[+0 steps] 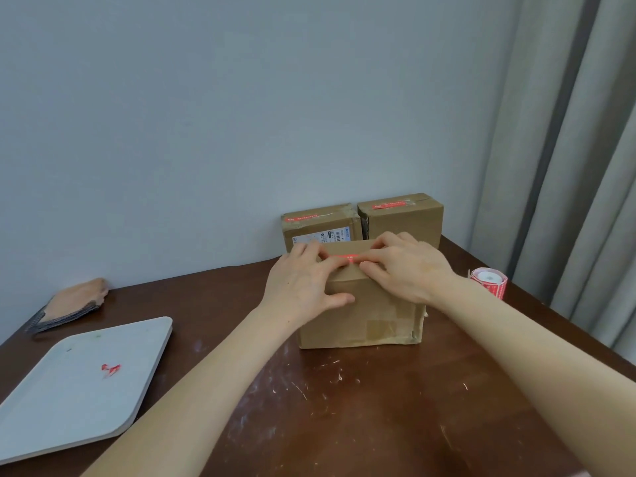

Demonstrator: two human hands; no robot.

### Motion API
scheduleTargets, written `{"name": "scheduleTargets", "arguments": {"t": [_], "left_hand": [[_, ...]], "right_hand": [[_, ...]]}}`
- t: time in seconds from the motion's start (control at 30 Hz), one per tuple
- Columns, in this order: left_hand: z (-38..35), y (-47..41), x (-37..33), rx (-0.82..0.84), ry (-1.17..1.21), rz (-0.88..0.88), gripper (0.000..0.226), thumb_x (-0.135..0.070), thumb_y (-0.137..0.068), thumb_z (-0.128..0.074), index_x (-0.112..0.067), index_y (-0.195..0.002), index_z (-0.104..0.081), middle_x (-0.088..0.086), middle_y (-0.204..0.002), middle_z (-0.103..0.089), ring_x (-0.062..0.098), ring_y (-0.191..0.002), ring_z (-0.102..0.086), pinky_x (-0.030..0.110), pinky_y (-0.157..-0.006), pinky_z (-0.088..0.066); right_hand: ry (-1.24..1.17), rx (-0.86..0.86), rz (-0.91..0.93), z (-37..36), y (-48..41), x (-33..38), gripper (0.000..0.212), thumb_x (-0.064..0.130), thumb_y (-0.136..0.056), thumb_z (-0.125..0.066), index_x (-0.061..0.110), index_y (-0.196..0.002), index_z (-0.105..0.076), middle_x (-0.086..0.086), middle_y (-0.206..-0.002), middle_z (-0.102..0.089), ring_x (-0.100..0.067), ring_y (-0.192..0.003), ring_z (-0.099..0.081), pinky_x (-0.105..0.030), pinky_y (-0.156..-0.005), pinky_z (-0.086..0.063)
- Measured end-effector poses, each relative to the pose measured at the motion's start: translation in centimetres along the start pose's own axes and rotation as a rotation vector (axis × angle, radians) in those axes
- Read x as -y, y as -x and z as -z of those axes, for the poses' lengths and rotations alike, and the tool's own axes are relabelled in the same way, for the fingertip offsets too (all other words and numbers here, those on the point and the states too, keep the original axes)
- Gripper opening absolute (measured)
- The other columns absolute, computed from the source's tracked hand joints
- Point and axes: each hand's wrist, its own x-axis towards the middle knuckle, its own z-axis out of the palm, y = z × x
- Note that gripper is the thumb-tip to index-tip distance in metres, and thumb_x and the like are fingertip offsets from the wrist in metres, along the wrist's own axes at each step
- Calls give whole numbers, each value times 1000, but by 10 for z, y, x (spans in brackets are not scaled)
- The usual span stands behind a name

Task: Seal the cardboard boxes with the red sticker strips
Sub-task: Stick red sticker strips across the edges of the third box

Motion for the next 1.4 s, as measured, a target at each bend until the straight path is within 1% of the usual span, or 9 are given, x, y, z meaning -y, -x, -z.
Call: {"name": "scheduleTargets", "arguments": {"t": [0.17,0.3,0.43,0.5,0.8,0.97,1.07,1.17,1.4], "left_hand": [[0,0,5,15,105,68,65,-69,-73,-59,-32,-127,-55,-11,-113,-47,8,-108,-43,22,-75,-41],[1,0,6,-10,81,98,70,-71,-70,-59,-22,-120,-56,-9,-110,-48,9,-104,-48,23,-76,-43],[1,-7,2,7,-5,40,81,-79,-68,-50,-38,-136,-37,-5,-124,-44,16,-114,-43,29,-84,-41],[0,-10,0,23,-49,22,75,-81,-68,-46,-44,-133,-39,-4,-123,-42,18,-114,-41,31,-89,-37],[-1,-7,-1,7,17,78,80,-76,-68,-55,-21,-125,-55,-6,-121,-44,13,-111,-42,26,-82,-41],[-2,-6,-4,-12,-9,49,73,-78,-70,-48,-39,-132,-42,-5,-118,-44,16,-111,-40,30,-89,-35],[-3,-7,-2,11,-7,84,75,-80,-69,-48,-33,-127,-50,-5,-116,-45,16,-112,-40,31,-91,-36],[-2,-3,4,0,26,128,79,-79,-68,-50,-24,-124,-56,-5,-116,-49,14,-111,-42,27,-88,-42],[3,5,2,-15,40,58,66,-70,-76,-52,-34,-131,-51,-8,-113,-46,11,-107,-41,21,-74,-34]], "right_hand": [[-52,-9,-71,2,2,-15,36,49,-98,-33,44,-121,-60,10,-125,-49,-14,-119,-41,-37,-91,-44],[-43,-29,-73,6,-1,-14,35,45,-98,-36,38,-119,-63,8,-127,-49,-16,-118,-43,-38,-93,-44],[26,-42,-9,2,-6,1,39,43,-100,-29,45,-135,-47,2,-142,-39,-22,-132,-33,-40,-101,-36],[43,2,-9,-2,-7,4,41,42,-100,-26,47,-136,-44,0,-147,-35,-24,-137,-26,-41,-105,-32],[62,16,-131,10,2,-17,40,40,-100,-27,42,-130,-54,3,-143,-39,-22,-134,-30,-40,-102,-34],[44,22,-25,3,-3,4,41,44,-100,-25,46,-139,-40,2,-143,-39,-23,-134,-30,-41,-103,-34],[36,26,-62,1,-2,5,42,44,-100,-24,46,-136,-45,2,-138,-42,-23,-130,-35,-40,-99,-37],[-8,3,-116,5,1,-2,41,43,-99,-27,43,-130,-53,4,-135,-44,-21,-125,-39,-40,-93,-42],[-19,-26,-60,2,4,0,36,45,-98,-33,43,-122,-59,8,-127,-49,-16,-120,-43,-35,-87,-43]]}}
